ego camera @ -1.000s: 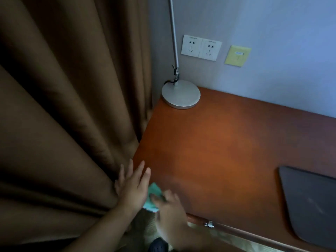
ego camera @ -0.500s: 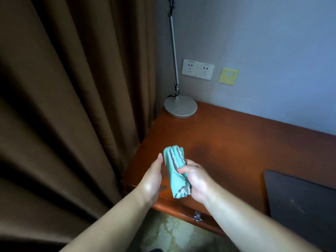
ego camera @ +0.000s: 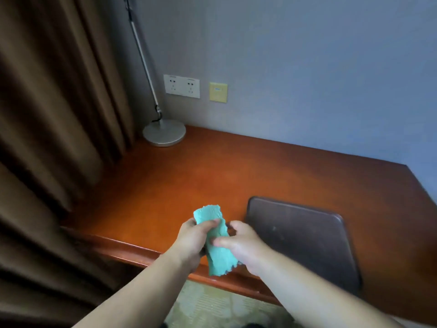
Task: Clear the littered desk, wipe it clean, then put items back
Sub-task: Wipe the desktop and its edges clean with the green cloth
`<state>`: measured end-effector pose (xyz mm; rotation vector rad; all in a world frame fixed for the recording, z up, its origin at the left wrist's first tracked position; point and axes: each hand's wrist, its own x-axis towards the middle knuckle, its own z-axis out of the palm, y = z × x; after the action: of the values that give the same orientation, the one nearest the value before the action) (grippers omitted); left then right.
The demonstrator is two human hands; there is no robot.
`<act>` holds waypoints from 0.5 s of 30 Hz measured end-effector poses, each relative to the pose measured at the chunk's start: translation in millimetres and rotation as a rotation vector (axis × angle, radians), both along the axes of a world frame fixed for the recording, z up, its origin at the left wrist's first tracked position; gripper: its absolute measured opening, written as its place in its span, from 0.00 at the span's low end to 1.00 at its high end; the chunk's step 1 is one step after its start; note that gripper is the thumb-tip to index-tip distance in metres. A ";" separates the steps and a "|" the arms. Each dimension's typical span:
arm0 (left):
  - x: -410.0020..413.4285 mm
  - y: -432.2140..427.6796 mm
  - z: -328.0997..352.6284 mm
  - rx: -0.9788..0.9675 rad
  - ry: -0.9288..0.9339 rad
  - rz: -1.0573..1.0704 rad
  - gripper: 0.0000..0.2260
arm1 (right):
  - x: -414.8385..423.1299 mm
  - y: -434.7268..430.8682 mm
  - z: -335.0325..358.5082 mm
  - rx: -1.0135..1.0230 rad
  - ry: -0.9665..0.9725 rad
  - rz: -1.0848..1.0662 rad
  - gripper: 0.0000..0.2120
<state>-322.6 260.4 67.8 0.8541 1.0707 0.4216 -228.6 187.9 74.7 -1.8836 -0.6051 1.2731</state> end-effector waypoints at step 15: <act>130.2 -52.1 -35.3 0.153 0.268 -0.321 0.08 | 138.1 -107.7 -51.5 -0.014 0.180 -0.638 0.19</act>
<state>-192.4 208.3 32.5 1.2225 1.1310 0.1205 -90.5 80.2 23.2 -1.7420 0.1053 0.9981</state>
